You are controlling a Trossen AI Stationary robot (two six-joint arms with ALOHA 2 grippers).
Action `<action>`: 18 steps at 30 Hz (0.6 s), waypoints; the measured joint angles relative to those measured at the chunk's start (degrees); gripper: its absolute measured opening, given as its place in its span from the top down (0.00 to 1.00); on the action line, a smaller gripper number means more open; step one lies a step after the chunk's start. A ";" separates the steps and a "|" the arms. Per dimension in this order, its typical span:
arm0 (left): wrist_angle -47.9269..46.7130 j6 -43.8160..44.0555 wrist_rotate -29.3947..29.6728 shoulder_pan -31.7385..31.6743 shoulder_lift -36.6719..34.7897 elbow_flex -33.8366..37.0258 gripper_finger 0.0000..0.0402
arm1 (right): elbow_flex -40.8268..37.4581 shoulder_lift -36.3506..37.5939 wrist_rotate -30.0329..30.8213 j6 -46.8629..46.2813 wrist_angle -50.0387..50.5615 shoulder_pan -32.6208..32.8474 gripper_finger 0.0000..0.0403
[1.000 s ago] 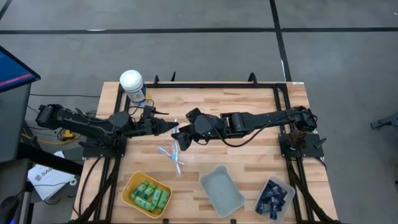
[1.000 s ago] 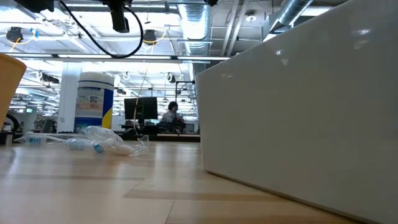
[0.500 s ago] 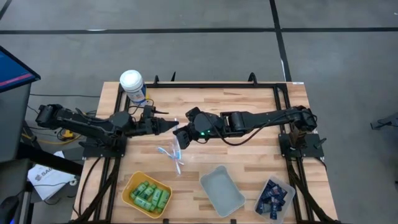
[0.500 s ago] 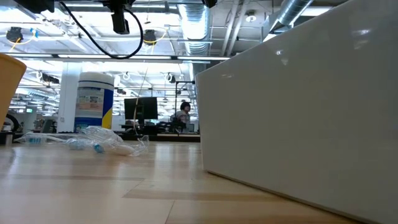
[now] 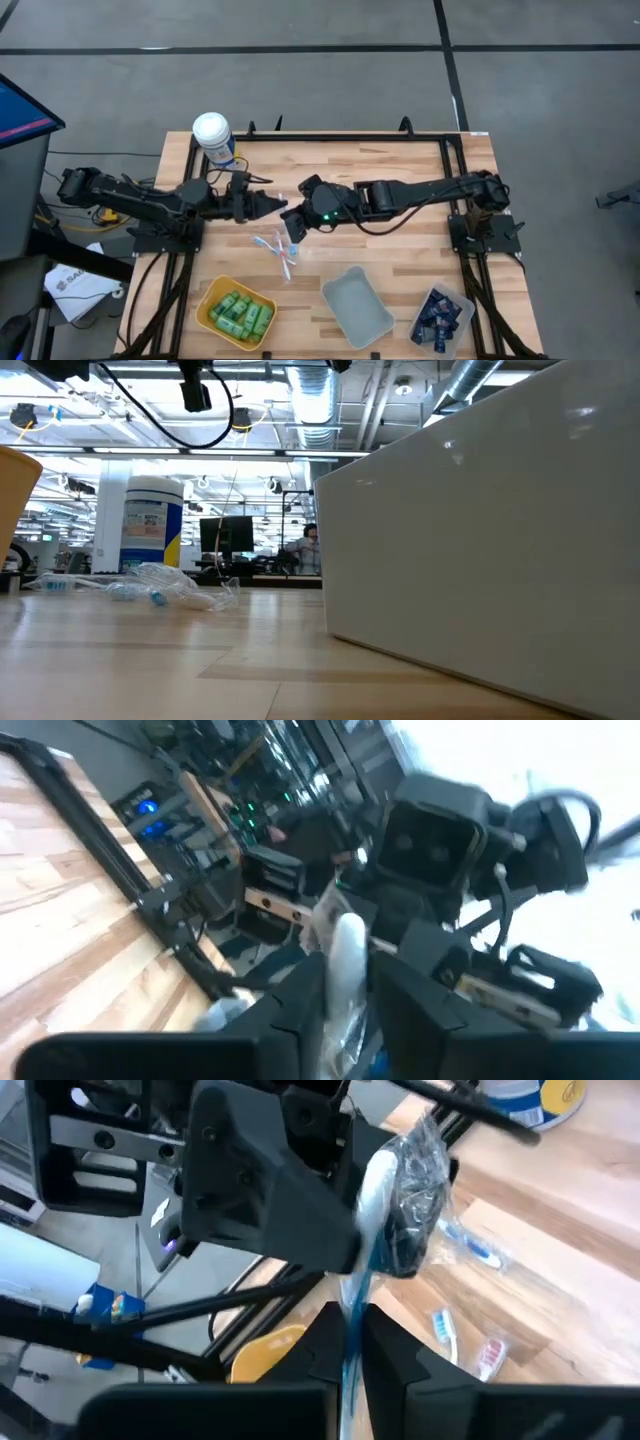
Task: Pick & Place Travel size toiletries
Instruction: Put the blue toothbrush into the gray bin
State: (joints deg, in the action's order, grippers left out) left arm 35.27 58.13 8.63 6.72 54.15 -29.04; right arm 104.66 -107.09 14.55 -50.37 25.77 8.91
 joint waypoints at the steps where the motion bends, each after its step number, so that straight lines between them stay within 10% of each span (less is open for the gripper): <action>1: -0.20 -1.06 -1.40 0.00 0.00 0.00 0.78 | 0.00 0.00 0.02 -0.16 0.50 0.31 0.98; 18: -12.15 -6.44 -14.23 0.09 -0.02 -0.04 0.31 | 0.00 -0.04 0.72 -18.39 26.73 11.02 0.97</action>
State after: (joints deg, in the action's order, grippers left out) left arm 23.12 51.70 -5.60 6.81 54.13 -29.08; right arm 104.66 -107.13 15.27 -68.76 52.50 19.94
